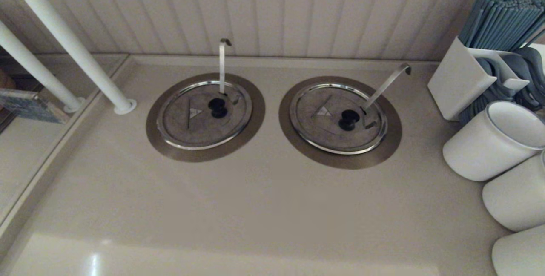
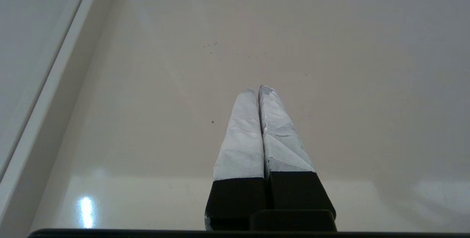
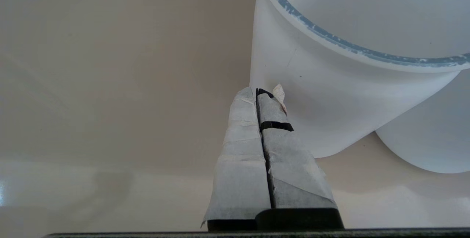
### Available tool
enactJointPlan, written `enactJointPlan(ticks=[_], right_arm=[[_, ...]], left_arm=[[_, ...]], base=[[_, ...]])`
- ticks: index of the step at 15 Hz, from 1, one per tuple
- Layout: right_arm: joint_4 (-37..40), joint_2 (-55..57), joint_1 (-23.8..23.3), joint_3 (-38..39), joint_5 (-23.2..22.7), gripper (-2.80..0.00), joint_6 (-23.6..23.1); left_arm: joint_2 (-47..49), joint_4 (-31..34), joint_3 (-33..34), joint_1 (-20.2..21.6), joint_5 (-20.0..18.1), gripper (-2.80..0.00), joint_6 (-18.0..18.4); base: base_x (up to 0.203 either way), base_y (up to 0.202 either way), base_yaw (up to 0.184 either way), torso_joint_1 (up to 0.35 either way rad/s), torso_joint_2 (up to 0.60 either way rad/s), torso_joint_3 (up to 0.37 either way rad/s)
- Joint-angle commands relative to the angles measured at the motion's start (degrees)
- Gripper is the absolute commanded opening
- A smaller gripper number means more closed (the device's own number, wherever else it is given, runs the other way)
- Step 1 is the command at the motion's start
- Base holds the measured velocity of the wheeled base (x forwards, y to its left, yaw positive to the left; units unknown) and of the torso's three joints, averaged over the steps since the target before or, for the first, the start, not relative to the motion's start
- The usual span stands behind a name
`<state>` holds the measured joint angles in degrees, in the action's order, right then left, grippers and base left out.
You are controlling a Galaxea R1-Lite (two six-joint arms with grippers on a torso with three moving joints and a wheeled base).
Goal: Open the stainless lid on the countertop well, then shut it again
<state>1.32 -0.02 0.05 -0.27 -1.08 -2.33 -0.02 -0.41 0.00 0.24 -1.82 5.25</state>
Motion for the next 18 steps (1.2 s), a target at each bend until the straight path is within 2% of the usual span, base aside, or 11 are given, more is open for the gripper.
enactJointPlan(ticks=[1, 18], right_arm=[[0.0, -0.1, 0.0, 0.0, -0.1, -2.8, 0.0], [0.0, -0.1, 0.0, 0.0, -0.1, -2.8, -0.3]], left_arm=[[0.1, 0.0, 0.6, 0.0, 0.1, -2.8, 0.0], [0.1, 0.0, 0.6, 0.0, -0.1, -2.8, 0.0]], base=[[0.0, 0.0, 0.0, 0.0, 0.0, 0.0], [0.0, 0.0, 0.0, 0.0, 0.0, 0.0]])
